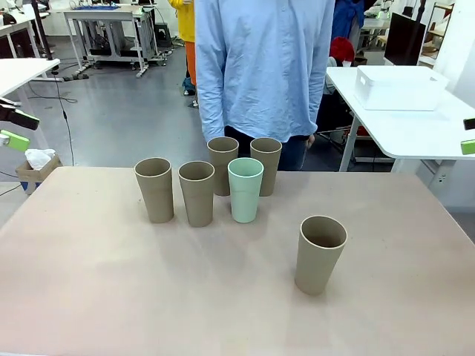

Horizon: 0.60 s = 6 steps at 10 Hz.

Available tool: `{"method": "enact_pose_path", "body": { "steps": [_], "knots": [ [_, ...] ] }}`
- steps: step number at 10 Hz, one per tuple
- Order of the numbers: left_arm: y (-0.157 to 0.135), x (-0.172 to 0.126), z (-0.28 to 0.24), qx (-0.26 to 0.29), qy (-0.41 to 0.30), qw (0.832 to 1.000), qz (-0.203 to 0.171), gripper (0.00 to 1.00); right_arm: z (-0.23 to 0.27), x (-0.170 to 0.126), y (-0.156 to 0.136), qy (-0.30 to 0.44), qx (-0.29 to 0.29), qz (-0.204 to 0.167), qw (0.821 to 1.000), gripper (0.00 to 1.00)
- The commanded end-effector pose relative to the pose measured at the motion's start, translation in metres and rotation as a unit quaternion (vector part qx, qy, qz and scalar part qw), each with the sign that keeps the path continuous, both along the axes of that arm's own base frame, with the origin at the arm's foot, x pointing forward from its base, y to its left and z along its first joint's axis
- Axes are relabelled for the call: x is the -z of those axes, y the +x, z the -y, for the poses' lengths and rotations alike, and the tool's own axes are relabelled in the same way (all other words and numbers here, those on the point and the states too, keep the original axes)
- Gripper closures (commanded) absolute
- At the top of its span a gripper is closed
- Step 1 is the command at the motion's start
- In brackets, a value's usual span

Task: Stack the cups and store them in the basket.
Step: Pick up two Reusable plastic cups , one in each hand.

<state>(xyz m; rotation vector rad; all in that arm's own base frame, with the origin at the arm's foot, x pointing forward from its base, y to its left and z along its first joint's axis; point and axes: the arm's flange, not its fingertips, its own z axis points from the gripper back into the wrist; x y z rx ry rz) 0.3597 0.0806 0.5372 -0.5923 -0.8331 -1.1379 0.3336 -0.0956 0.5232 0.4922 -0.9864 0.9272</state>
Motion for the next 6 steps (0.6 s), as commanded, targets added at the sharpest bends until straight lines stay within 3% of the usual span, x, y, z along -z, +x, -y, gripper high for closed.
{"method": "enact_pose_path", "body": {
  "steps": [1, 6],
  "knots": [
    [0.0001, -0.0009, -0.0006, 0.006, -0.006, 1.000, 0.007, 0.00, 0.0011, -0.0012, 0.0039, 0.004, -0.007, 0.016, 1.000, 0.00],
    [0.0001, -0.0009, -0.0006, 0.006, -0.006, 1.000, 0.007, 0.00, 0.0011, -0.0012, 0.0039, 0.004, -0.007, 0.016, 1.000, 0.00]
  ]
}}
